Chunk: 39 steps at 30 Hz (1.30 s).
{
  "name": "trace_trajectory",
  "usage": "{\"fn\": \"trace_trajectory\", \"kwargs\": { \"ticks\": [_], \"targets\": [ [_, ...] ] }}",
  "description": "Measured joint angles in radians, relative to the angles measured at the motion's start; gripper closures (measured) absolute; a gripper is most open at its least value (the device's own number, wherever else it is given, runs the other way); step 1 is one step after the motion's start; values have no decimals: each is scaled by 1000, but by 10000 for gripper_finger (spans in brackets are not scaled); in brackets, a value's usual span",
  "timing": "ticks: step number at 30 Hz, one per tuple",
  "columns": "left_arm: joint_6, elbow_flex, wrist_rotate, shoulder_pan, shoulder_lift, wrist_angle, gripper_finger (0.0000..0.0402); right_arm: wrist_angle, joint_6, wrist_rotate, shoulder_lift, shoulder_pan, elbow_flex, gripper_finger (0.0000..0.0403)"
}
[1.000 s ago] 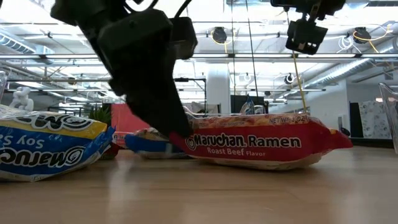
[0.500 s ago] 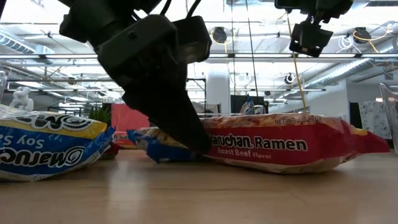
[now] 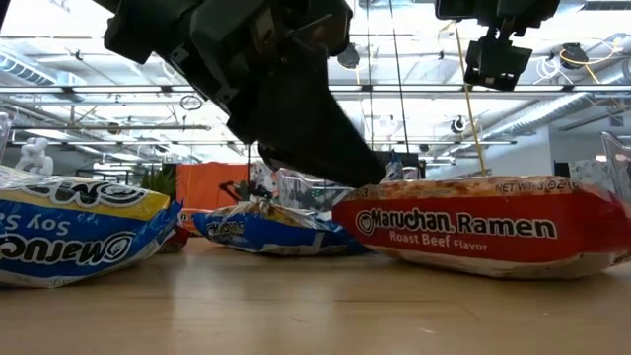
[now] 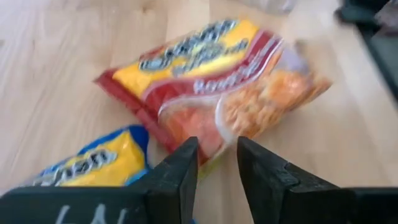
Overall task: Sort Maruchan noodles
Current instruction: Put the right red noodle pack into the bottom left transparent bin
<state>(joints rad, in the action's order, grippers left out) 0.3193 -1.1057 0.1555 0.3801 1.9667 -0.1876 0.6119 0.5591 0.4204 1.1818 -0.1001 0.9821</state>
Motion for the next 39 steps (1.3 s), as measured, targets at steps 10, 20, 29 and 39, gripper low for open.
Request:
{"fn": "trace_trajectory", "kwargs": {
  "ticks": [10, 20, 29, 39],
  "targets": [
    [-12, 0, -13, 0, 0, 70, 287, -2, 21, -7, 0, 0, 0, 156],
    [2, 0, 1, -4, 0, 126, 246, -2, 23, -35, 0, 0, 0, 156],
    [29, -4, 5, -11, 63, 49, 177, -2, 4, -53, 0, 0, 0, 156],
    [-18, -1, 10, -31, 90, -68, 278, -1, -5, -52, 0, 0, 0, 156]
  ]
}}
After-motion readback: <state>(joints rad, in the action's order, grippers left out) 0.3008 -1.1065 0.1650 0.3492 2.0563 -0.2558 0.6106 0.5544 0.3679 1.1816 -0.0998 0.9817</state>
